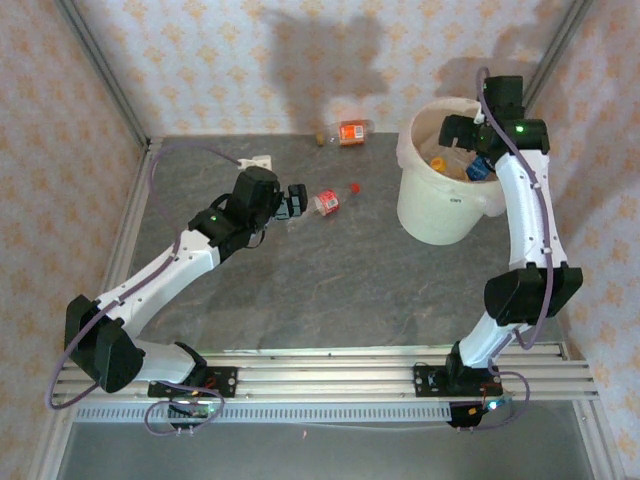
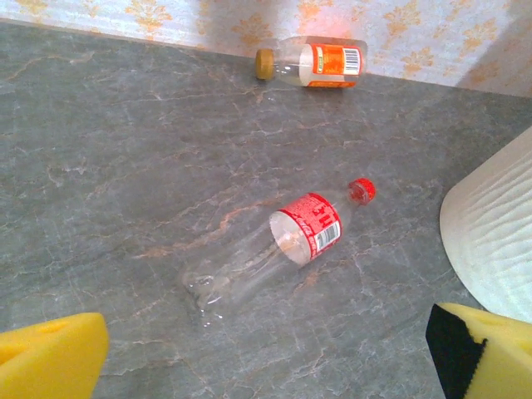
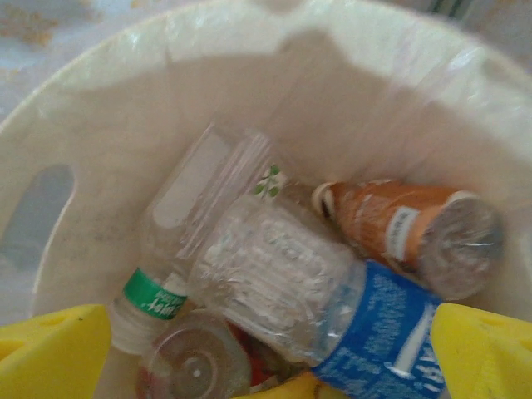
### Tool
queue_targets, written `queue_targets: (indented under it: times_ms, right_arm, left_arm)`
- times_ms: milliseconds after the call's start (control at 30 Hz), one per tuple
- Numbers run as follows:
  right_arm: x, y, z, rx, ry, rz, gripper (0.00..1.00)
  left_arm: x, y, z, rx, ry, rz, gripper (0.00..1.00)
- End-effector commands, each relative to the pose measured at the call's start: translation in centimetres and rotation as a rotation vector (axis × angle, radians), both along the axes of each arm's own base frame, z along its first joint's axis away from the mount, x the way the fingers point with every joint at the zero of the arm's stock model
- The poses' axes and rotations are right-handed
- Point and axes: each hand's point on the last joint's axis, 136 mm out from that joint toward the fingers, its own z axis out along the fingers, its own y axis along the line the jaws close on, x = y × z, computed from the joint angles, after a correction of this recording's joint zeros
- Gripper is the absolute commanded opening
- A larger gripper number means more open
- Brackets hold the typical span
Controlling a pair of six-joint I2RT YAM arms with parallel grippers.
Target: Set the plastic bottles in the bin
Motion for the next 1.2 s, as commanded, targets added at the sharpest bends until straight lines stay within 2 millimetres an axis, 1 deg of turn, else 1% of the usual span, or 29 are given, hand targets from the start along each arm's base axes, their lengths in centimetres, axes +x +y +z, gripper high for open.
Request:
queue_targets:
  times_ms: [0, 67, 167, 267, 333, 400, 500, 533, 600, 667, 733, 767, 900, 1000, 1033, 1167]
  right_arm:
    - [0.2, 2.1, -1.6, 0.124, 0.043, 0.057, 0.99]
    - [0.4, 2.2, -2.1, 0.141, 0.050, 0.052, 0.99]
    - [0.6, 2.5, -2.0, 0.161, 0.037, 0.059, 1.00]
    - [0.9, 3.5, -2.3, 0.204, 0.041, 0.095, 1.00]
    - [1.1, 3.7, -3.2, 0.220, 0.060, 0.097, 1.00]
    - [1.4, 3.5, -4.1, 0.219, 0.079, 0.083, 1.00]
    - [1.7, 2.9, -5.5, 0.197, 0.098, 0.051, 1.00]
    - [1.7, 2.7, -5.8, 0.190, 0.105, 0.041, 1.00]
    - [1.6, 2.6, -5.6, 0.181, 0.107, 0.038, 1.00]
    - [1.3, 2.7, -4.5, 0.183, 0.090, 0.046, 1.00]
    - [0.8, 2.6, -2.4, 0.176, 0.046, 0.049, 0.99]
    - [0.5, 2.4, -1.2, 0.169, 0.016, 0.045, 0.99]
    - [-1.2, 2.2, 2.9, 0.156, -0.110, 0.043, 0.99]
    - [-2.7, 2.4, 4.8, 0.171, -0.183, 0.056, 0.99]
    - [-3.2, 2.6, 5.1, 0.178, -0.198, 0.062, 0.99]
    - [-5.3, 2.9, 6.4, 0.199, -0.249, 0.075, 0.99]
  left_arm:
    - [0.2, 0.3, -1.3, 0.006, 0.034, 0.013, 1.00]
    - [0.4, 0.2, -2.1, 0.018, 0.058, 0.009, 1.00]
    - [0.7, -0.1, -3.4, 0.040, 0.100, -0.002, 1.00]
    - [1.3, -0.5, -5.2, 0.078, 0.141, -0.022, 1.00]
    - [2.0, -0.9, -6.9, 0.107, 0.178, -0.049, 1.00]
    - [2.7, -1.5, -8.5, 0.141, 0.216, -0.086, 1.00]
    - [4.0, -2.0, -10.3, 0.212, 0.247, -0.133, 1.00]
    - [4.5, -2.0, -10.9, 0.241, 0.255, -0.148, 1.00]
    - [5.6, -1.9, -12.0, 0.290, 0.277, -0.172, 1.00]
    - [6.5, -1.9, -13.1, 0.327, 0.308, -0.212, 1.00]
    - [7.3, -1.9, -14.0, 0.363, 0.337, -0.257, 1.00]
    - [7.6, -1.9, -15.4, 0.391, 0.374, -0.287, 1.00]
    - [8.2, -1.7, -17.7, 0.469, 0.457, -0.375, 1.00]
    - [8.5, -1.7, -18.9, 0.525, 0.498, -0.419, 1.00]
    - [8.6, -1.8, -19.2, 0.533, 0.508, -0.434, 1.00]
    - [8.8, -2.8, -19.6, 0.523, 0.507, -0.493, 1.00]
